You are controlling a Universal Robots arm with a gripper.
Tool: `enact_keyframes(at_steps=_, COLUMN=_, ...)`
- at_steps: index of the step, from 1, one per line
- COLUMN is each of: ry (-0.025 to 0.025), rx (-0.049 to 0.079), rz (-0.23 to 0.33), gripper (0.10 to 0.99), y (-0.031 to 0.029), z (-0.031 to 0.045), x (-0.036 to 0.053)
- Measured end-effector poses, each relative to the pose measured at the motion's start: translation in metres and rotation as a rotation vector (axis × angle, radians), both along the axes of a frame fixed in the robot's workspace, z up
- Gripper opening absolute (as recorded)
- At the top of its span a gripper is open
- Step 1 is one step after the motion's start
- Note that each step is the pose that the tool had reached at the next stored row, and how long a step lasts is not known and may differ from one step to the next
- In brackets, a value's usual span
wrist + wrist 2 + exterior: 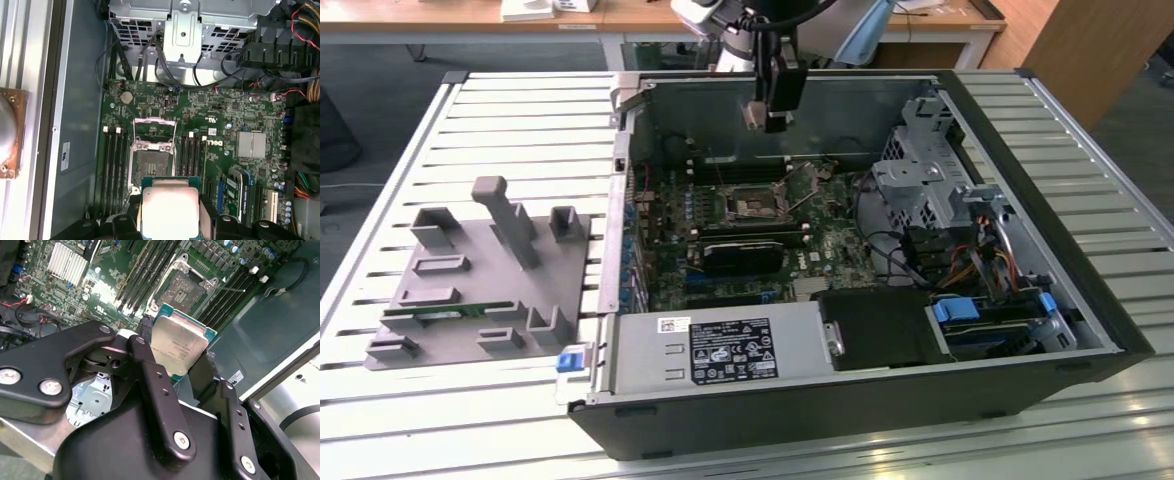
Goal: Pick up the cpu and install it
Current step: 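Place the cpu into insertion slot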
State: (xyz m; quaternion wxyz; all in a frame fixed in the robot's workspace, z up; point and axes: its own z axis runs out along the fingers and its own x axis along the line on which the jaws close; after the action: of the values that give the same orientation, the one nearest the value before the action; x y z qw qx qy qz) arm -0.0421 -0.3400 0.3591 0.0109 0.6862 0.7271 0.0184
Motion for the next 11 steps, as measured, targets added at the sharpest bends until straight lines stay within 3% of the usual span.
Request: enact_keyframes(at_steps=11, ry=-0.0001, rx=0.0, rz=0.0, gripper=0.541, y=0.0, z=-0.0038, x=0.0)
